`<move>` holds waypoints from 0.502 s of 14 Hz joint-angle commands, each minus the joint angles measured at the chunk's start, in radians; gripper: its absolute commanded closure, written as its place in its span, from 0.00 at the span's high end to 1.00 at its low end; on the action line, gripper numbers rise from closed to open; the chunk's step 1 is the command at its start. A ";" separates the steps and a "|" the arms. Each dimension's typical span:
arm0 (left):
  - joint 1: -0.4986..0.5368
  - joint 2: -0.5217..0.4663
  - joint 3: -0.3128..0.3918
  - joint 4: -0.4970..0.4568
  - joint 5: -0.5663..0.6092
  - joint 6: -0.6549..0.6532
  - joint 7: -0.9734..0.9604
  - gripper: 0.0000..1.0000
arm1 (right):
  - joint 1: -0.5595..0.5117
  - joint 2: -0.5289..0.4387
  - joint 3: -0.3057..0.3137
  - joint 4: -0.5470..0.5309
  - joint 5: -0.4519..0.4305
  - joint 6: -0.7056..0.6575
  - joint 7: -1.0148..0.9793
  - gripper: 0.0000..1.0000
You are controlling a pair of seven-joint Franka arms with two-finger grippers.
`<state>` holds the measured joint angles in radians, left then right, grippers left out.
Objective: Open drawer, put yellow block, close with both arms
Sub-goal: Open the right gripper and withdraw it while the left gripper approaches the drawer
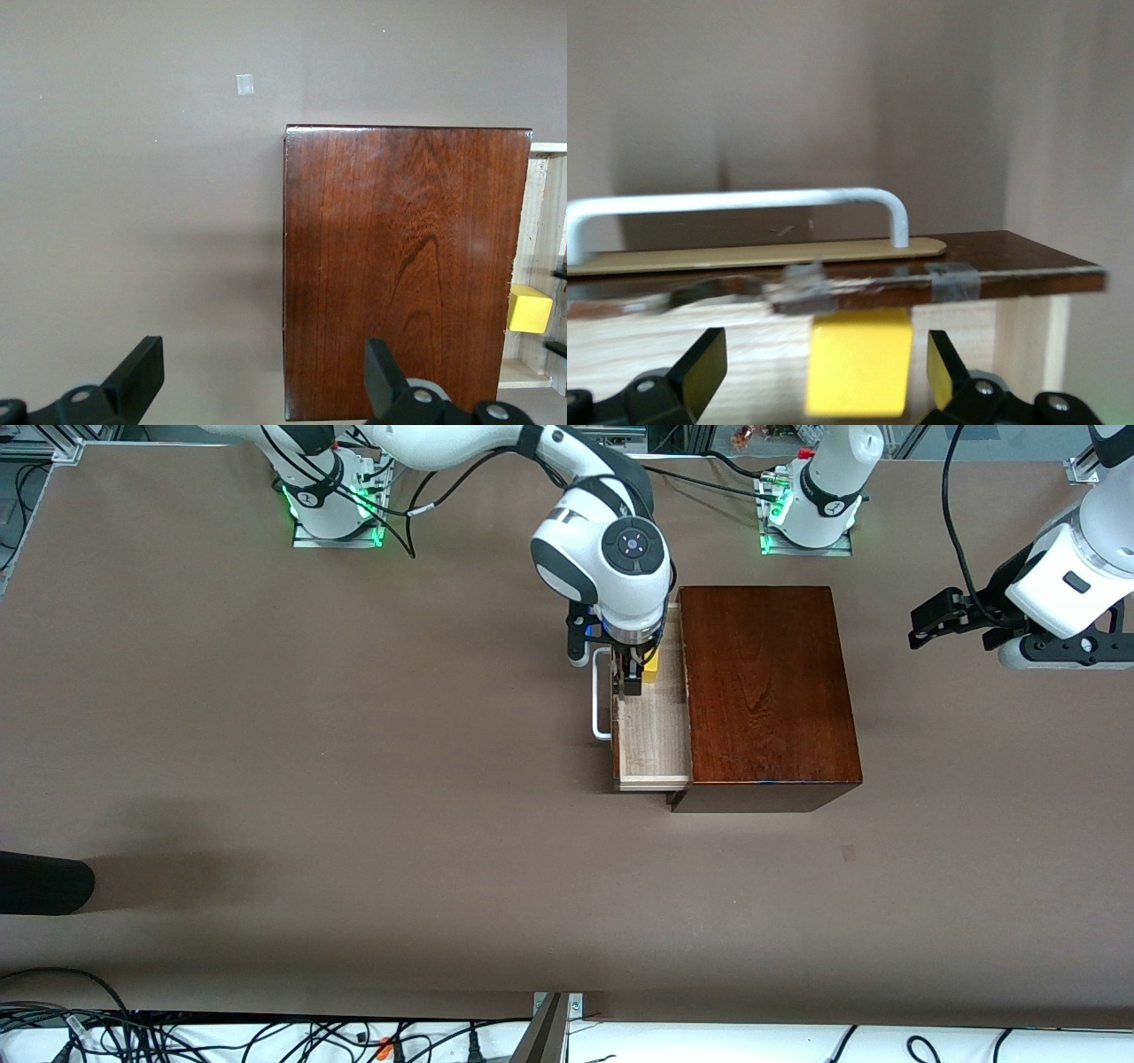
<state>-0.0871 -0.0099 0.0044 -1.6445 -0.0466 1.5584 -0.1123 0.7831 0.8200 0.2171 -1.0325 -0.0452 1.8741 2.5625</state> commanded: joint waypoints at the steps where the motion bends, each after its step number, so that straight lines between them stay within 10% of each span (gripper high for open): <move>1: -0.013 -0.004 -0.004 0.014 -0.015 -0.009 -0.004 1.00 | -0.073 -0.053 0.030 0.077 0.042 -0.113 -0.019 1.00; 7: -0.023 0.021 -0.139 0.015 -0.027 -0.035 0.000 1.00 | -0.289 -0.212 0.028 0.072 0.113 -0.384 -0.579 1.00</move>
<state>-0.0987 -0.0061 -0.0709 -1.6446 -0.0490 1.5401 -0.1108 0.5651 0.6430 0.2278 -0.9415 0.0500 1.5638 2.1557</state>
